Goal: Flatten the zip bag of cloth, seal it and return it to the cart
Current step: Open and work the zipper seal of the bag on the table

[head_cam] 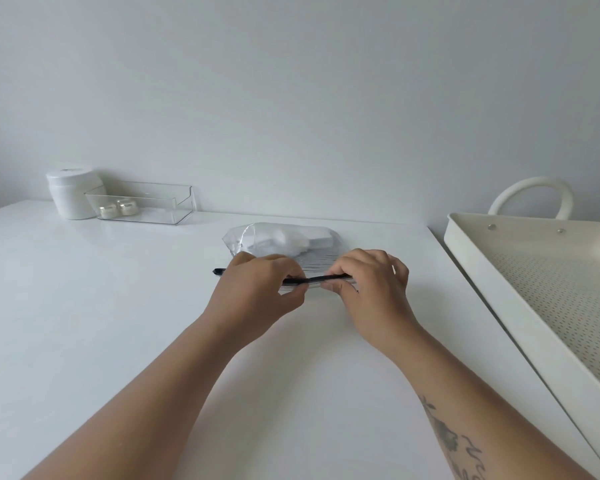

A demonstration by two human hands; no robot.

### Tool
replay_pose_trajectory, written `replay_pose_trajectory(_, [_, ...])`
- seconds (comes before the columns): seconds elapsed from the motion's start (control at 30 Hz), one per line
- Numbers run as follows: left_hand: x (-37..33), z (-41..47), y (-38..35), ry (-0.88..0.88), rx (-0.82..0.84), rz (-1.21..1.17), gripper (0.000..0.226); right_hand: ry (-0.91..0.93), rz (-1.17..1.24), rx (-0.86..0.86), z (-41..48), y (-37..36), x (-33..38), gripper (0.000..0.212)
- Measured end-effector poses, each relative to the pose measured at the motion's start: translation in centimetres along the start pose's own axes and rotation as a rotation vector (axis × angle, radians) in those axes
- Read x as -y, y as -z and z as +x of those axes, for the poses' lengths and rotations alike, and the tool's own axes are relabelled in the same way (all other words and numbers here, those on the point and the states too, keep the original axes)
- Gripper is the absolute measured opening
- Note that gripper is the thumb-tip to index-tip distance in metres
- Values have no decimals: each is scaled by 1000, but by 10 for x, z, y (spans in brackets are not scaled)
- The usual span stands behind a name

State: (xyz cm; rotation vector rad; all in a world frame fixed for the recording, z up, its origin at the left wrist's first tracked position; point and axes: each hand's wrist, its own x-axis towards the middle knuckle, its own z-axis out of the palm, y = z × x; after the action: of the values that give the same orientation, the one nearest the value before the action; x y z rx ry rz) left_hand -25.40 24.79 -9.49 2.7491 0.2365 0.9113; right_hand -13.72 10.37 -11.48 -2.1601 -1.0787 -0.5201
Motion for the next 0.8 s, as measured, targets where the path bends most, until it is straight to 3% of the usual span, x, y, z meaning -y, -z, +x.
replay_pose_trajectory(0.13, [4,0,1,20,4,5,9,-30,7,-15,1,-1,-4,22])
replay_pose_trajectory(0.43, [8,1,4,42,10,5,10,-117,-17,-21,1,4,-16,8])
replay_pose_trajectory(0.67, [1,-1,2,27,26,-10,9,76,-63,55,-4,1,7,12])
replay_pose_trajectory(0.8, [-3,-1,1,14,9,10,9,39,9,57,-3,0,12,10])
